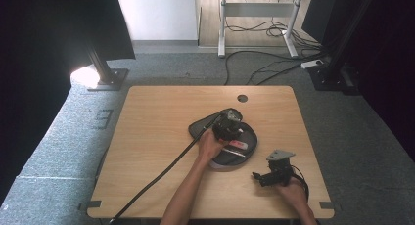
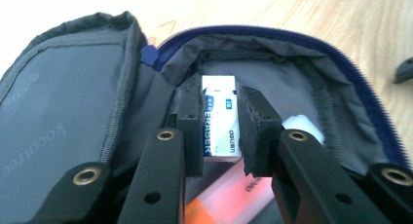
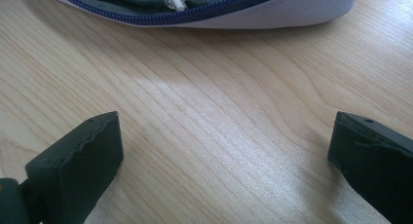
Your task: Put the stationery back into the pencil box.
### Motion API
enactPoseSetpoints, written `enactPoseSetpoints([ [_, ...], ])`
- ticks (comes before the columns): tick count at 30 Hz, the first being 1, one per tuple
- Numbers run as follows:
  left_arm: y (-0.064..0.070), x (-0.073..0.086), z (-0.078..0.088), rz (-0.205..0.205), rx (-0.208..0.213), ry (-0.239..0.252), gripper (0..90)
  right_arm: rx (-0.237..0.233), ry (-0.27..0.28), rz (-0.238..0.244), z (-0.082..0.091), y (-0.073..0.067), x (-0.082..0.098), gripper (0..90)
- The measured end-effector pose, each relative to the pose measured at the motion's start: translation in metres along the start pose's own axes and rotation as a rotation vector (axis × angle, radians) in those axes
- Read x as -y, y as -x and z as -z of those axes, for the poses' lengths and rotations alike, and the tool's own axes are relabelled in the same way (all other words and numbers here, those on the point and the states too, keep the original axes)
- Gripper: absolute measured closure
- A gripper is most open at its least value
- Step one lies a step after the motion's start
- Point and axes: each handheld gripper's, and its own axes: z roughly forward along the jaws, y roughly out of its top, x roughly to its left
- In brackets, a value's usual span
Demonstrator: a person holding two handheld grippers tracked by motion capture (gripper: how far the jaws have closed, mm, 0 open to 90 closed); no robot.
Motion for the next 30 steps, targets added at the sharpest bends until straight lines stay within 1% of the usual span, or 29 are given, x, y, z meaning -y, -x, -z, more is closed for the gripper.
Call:
enactPoseSetpoints([
  [3, -0.002, 0.0, -0.002, 0.011, 0.0, 0.003, 71.8, 0.0, -0.001, 0.001, 0.0, 0.0, 0.0, 0.0],
  [6, -0.002, 0.001, -0.003, 0.017, 0.003, 0.007, 68.5, 0.0, -0.001, 0.001, 0.0, 0.0, 0.0, 0.0],
  [7, -0.003, 0.001, -0.002, 0.028, 0.004, 0.012, 67.6, 0.0, -0.001, 0.001, 0.0, 0.0, 0.0, 0.0],
  [8, -0.003, 0.001, -0.002, 0.028, 0.004, 0.012, 66.8, 0.0, -0.001, 0.001, 0.0, 0.0, 0.0, 0.0],
  [9, -0.004, 0.001, -0.001, 0.02, 0.005, 0.001, 66.0, 0.0, 0.0, 0.0, 0.0, 0.0, 0.0, 0.0],
  [11, -0.004, 0.001, 0.0, 0.02, 0.005, 0.0, 65.2, 0.0, 0.0, 0.0, 0.0, 0.0, 0.0, 0.0],
  [12, -0.004, 0.001, 0.001, 0.029, 0.005, 0.006, 64.1, 0.0, -0.001, 0.002, 0.0, 0.0, 0.0, 0.0],
  [13, -0.003, 0.001, 0.002, 0.024, 0.002, 0.005, 61.0, 0.0, 0.0, 0.002, 0.0, 0.0, 0.0, 0.0],
  [15, -0.002, 0.001, 0.003, 0.018, -0.003, 0.001, 59.5, 0.0, 0.0, 0.001, 0.0, 0.0, 0.0, 0.0],
  [17, -0.001, 0.001, 0.005, 0.004, -0.012, -0.004, 55.4, 0.0, -0.001, 0.002, 0.0, 0.0, 0.0, 0.0],
  [21, 0.0, 0.0, 0.01, -0.002, -0.008, -0.004, 49.0, -0.001, -0.001, 0.001, 0.0, 0.0, 0.0, 0.0],
  [25, 0.001, -0.001, 0.015, -0.001, -0.005, 0.001, 39.8, 0.0, -0.001, 0.001, 0.0, 0.0, 0.0, 0.0],
  [26, 0.002, -0.002, 0.016, 0.007, -0.004, 0.01, 37.9, 0.0, 0.0, 0.001, 0.0, 0.0, 0.0, 0.0],
  [27, 0.002, -0.002, 0.018, 0.006, -0.005, 0.011, 37.9, 0.0, 0.0, 0.001, 0.0, 0.0, 0.0, 0.0],
  [28, 0.002, -0.002, 0.021, 0.006, -0.003, 0.014, 35.7, 0.0, 0.0, 0.0, 0.0, 0.0, 0.0, 0.0],
  [29, 0.002, -0.002, 0.023, 0.01, 0.004, 0.022, 31.6, 0.0, 0.0, 0.002, 0.0, 0.0, 0.0, 0.0],
  [30, 0.002, -0.003, 0.028, 0.023, 0.014, 0.029, 29.9, 0.0, 0.0, 0.002, 0.0, 0.0, 0.0, 0.0],
])
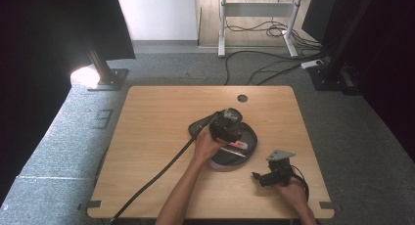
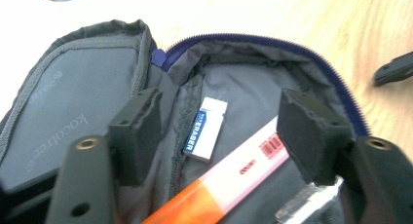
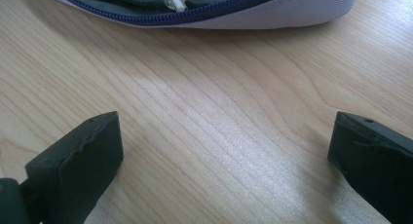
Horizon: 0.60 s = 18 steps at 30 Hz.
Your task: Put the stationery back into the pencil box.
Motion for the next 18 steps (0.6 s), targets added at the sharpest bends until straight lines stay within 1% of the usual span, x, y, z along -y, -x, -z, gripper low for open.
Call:
enactPoseSetpoints([
  [2, 0.0, 0.0, 0.002, 0.006, 0.007, 0.007, 25.4, 0.0, 0.0, 0.0, 0.0, 0.0, 0.0, 0.0],
  [3, 0.0, 0.0, 0.007, 0.009, 0.015, 0.009, 23.2, 0.0, 0.0, 0.0, 0.0, 0.0, 0.0, 0.0],
  [5, 0.001, 0.001, 0.011, -0.003, 0.013, 0.005, 20.5, 0.0, -0.001, -0.001, 0.0, 0.0, 0.0, 0.0],
  [8, 0.002, 0.002, 0.014, -0.007, 0.007, -0.001, 18.2, 0.0, 0.0, 0.0, 0.0, 0.0, 0.0, 0.0],
  [9, 0.003, 0.004, 0.018, -0.01, 0.001, -0.003, 15.5, 0.0, -0.001, -0.001, 0.0, 0.0, 0.0, 0.0],
  [13, 0.002, 0.007, 0.022, -0.009, -0.005, -0.006, 14.3, 0.001, -0.001, 0.0, 0.0, 0.0, 0.0, 0.0],
  [17, 0.001, 0.012, 0.032, -0.003, -0.016, 0.004, 13.8, 0.0, -0.001, -0.001, 0.0, 0.0, 0.0, 0.0],
  [18, 0.001, 0.012, 0.032, -0.003, -0.016, 0.004, 13.4, 0.0, -0.001, -0.001, 0.0, 0.0, 0.0, 0.0],
])
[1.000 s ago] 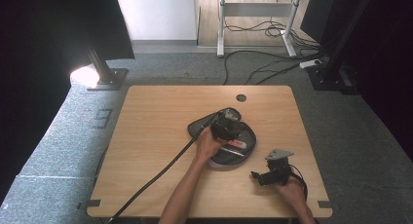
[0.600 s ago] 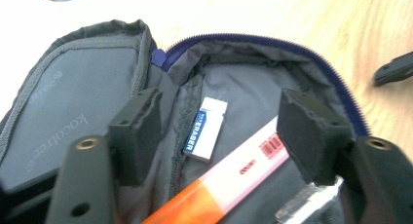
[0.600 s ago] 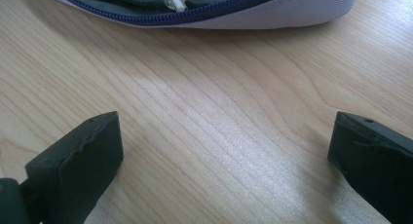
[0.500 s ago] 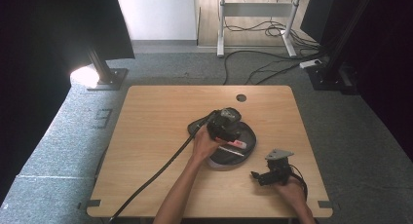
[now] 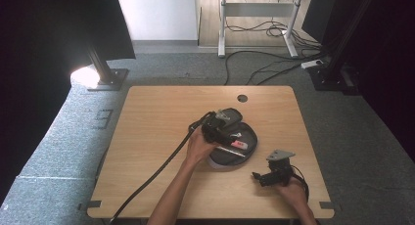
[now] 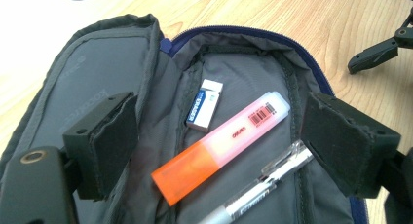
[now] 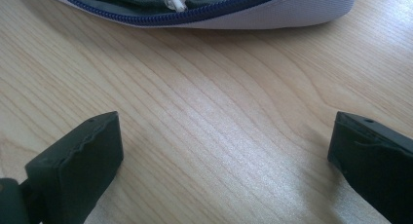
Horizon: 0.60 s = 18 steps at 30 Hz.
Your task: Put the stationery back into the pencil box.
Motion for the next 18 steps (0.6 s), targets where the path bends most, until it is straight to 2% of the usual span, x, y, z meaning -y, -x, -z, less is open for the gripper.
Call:
enactPoseSetpoints([
  [8, 0.0, 0.007, 0.016, 0.008, -0.015, 0.017, 9.6, 0.0, 0.0, 0.0, 0.0, 0.0, 0.0, 0.0],
  [18, 0.003, 0.017, 0.039, 0.0, -0.046, 0.027, 6.2, 0.001, 0.001, 0.002, 0.0, 0.0, 0.0, 0.0],
])
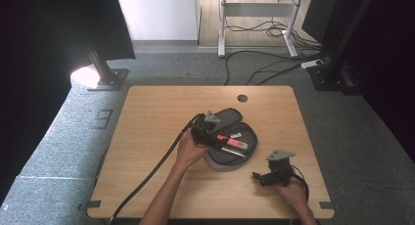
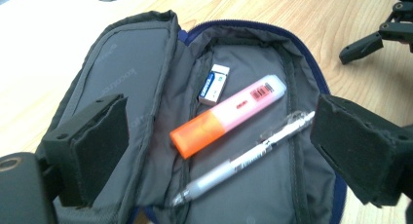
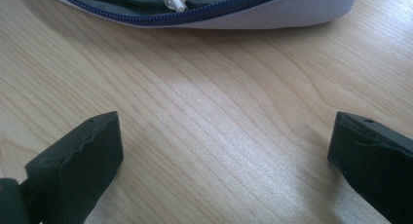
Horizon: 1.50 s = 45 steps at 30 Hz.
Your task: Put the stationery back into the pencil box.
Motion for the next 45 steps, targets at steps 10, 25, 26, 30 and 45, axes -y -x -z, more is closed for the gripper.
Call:
enactPoseSetpoints([
  [10, 0.005, 0.01, 0.02, -0.011, -0.009, 0.005, 3.2, 0.0, 0.0, 0.0, 0.0, 0.0, 0.0, 0.0],
  [25, 0.009, 0.03, 0.046, -0.025, -0.036, 0.03, 0.0, 0.001, 0.0, -0.002, 0.0, 0.0, 0.0, 0.0],
  [26, 0.009, 0.032, 0.048, -0.023, -0.035, 0.035, 0.0, 0.001, 0.0, -0.002, 0.0, 0.0, 0.0, 0.0],
  [30, 0.008, 0.038, 0.056, -0.02, -0.042, 0.047, 0.0, 0.001, 0.0, -0.001, 0.0, 0.0, 0.0, 0.0],
  [45, 0.004, 0.068, 0.072, 0.002, -0.065, 0.065, 0.0, 0.004, 0.0, -0.005, 0.0, -0.001, 0.0, 0.0],
])
